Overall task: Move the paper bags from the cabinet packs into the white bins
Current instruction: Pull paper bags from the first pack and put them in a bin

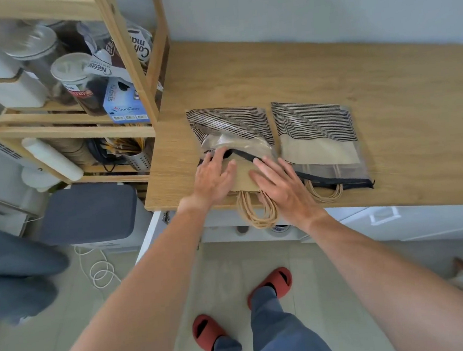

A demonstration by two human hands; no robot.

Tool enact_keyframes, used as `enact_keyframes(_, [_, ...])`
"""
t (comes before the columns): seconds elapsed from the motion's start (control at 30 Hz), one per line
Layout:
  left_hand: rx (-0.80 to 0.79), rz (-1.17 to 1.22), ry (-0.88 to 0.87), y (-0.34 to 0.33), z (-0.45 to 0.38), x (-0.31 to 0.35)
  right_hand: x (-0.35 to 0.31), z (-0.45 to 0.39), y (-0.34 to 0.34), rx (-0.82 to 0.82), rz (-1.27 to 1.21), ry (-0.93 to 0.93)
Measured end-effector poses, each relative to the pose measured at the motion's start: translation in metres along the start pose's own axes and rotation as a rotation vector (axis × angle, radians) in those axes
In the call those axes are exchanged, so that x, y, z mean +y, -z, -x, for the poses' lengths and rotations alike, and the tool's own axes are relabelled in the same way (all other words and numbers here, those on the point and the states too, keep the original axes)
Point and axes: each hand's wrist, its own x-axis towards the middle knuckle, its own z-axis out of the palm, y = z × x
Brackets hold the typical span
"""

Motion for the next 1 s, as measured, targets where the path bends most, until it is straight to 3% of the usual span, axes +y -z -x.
enact_keyframes(0.07, [0.006, 0.115, 0.003, 0.013, -0.003, 0.009, 0.0, 0.002, 0.006, 0.063, -0.048, -0.018])
enact_keyframes(0.17, [0.285, 0.33, 0.002, 0.031, 0.008, 0.016, -0.008, 0.007, 0.021, 0.155, -0.1, 0.001])
enact_keyframes(0.23, [0.316, 0.392, 0.076, 0.036, 0.02, 0.017, -0.02, 0.014, 0.028, 0.185, -0.128, 0.008])
enact_keyframes(0.4, [0.202, 0.257, 0.218, 0.039, 0.048, 0.014, -0.05, 0.036, 0.037, 0.212, -0.182, -0.017])
enact_keyframes(0.57, [0.082, 0.316, 0.278, 0.05, 0.058, 0.023, -0.072, 0.06, 0.048, 0.261, -0.194, 0.048])
enact_keyframes(0.73, [0.104, 0.591, 0.495, 0.061, 0.066, 0.043, -0.073, 0.061, 0.064, 0.35, -0.224, 0.015])
enact_keyframes(0.83, [-0.191, 0.816, 0.611, 0.078, 0.074, 0.066, -0.071, 0.048, 0.065, 0.311, -0.217, -0.002])
enact_keyframes(0.9, [-0.303, 0.898, 0.618, 0.089, 0.073, 0.078, -0.074, 0.034, 0.065, 0.285, -0.257, -0.036])
enact_keyframes(1.0, [-0.211, 0.87, 0.522, 0.106, 0.064, 0.091, -0.082, 0.013, 0.067, 0.263, -0.331, -0.131])
